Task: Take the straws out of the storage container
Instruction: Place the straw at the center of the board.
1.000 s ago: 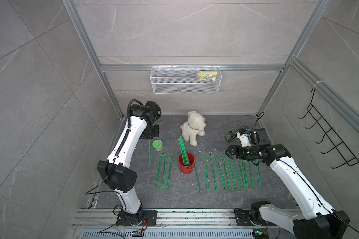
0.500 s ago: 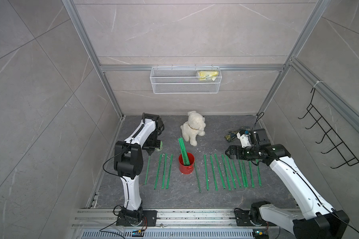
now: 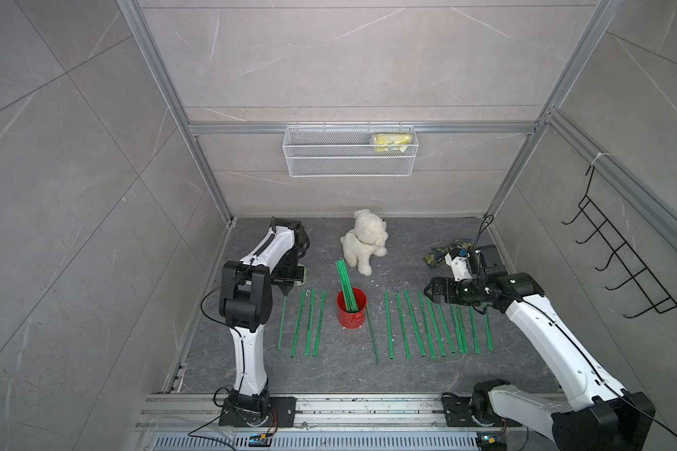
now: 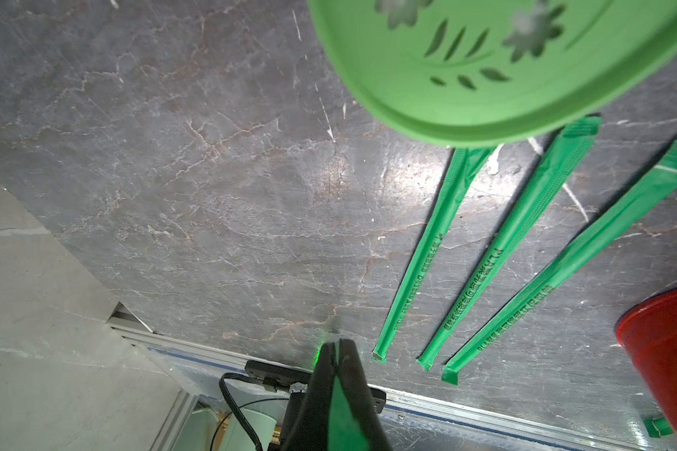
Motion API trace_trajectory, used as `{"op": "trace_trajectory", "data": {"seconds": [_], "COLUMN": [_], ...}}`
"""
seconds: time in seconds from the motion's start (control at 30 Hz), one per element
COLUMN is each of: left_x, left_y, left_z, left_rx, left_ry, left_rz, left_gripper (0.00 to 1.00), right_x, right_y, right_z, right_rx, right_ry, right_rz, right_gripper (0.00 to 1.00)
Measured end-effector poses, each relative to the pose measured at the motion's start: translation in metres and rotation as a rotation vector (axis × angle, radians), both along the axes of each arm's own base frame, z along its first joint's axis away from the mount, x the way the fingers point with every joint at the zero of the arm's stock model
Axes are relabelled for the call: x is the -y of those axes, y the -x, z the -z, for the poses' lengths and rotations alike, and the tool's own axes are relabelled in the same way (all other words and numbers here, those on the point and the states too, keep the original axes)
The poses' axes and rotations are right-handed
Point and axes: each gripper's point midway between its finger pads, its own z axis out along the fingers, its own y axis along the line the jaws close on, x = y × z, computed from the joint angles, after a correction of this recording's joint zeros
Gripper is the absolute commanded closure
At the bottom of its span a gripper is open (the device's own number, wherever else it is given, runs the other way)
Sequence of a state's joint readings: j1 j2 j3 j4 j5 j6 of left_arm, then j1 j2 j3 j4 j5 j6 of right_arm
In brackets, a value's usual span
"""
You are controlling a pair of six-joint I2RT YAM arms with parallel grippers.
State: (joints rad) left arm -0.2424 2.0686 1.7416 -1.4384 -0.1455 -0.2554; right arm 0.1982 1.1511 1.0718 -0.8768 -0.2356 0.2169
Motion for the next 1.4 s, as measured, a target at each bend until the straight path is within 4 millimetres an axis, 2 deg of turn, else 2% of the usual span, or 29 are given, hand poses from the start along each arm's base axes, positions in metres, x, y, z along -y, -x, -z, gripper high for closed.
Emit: {"op": "trace_trajectory", "data": {"seconds": [0.77, 1.0, 1.17, 1.4], "left_x": [0.003, -0.001, -0.001, 0.002], "left_y": [0.002, 0.004, 0.007, 0.004], "left_z": [0.013, 0.017, 0.02, 0.021], "left_rx": [-0.006, -0.016, -0.025, -0.013], "left_ry": [0.026, 0.024, 0.024, 0.042], "left_rz": [-0.006, -0.014, -0.016, -0.017], "left_gripper": [0.99, 0.91, 0.9, 0.81], "right_x": [0.0, 0.0, 0.0, 0.0], "right_y": [-0.001, -0.001, -0.001, -0.001], "right_z": [0.003, 0.003, 0.003, 0.003], "right_rx": [-0.013, -0.013, -0.013, -0.013], "right_ry": [0.003, 0.003, 0.002, 0.002], "right_rz": [0.0, 0.0, 0.0, 0.0], "right_gripper": [0.0, 0.0, 0.0, 0.0]}}
